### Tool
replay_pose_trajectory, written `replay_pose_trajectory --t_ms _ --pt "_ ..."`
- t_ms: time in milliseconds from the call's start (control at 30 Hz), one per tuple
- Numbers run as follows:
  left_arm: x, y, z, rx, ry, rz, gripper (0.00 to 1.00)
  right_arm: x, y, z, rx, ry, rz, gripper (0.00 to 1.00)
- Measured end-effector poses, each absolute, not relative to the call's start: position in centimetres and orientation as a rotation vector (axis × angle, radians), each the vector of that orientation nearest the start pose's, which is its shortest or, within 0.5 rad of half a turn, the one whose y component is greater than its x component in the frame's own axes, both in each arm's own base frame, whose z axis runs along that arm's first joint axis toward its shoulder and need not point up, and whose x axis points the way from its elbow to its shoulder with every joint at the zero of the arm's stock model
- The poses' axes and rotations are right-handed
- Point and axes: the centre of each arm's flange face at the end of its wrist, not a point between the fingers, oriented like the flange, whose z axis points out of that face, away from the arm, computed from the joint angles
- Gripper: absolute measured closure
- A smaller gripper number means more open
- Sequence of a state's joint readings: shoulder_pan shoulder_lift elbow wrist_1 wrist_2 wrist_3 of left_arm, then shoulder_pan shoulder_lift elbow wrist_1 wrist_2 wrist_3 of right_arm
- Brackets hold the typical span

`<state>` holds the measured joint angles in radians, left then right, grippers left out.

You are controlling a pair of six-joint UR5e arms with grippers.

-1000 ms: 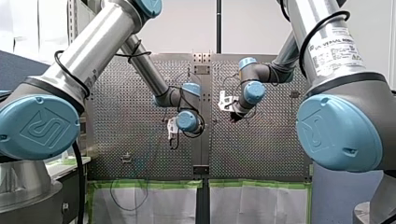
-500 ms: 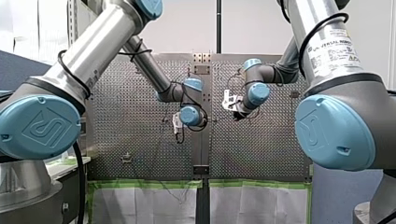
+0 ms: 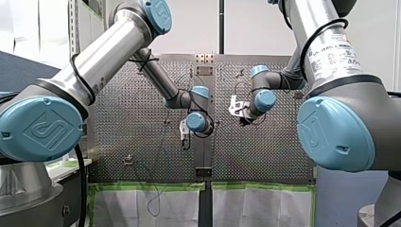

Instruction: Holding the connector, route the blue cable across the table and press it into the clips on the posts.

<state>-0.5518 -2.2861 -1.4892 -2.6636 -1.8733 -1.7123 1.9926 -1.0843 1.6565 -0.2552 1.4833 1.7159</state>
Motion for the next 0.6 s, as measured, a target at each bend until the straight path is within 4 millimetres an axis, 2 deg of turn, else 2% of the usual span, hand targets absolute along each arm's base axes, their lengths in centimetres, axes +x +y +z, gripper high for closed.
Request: replay_pose_trajectory --t_ms 333,600 --pt "55.0 -44.5 17.0 0.099 1.666 -0.259 0.99 36.7 -49.4 20.6 1.777 -1.27 1.467 1.0" --pt "55.8 -44.2 17.5 0.088 1.648 -0.261 0.99 35.9 -50.3 20.8 1.76 -1.274 1.472 1.0"
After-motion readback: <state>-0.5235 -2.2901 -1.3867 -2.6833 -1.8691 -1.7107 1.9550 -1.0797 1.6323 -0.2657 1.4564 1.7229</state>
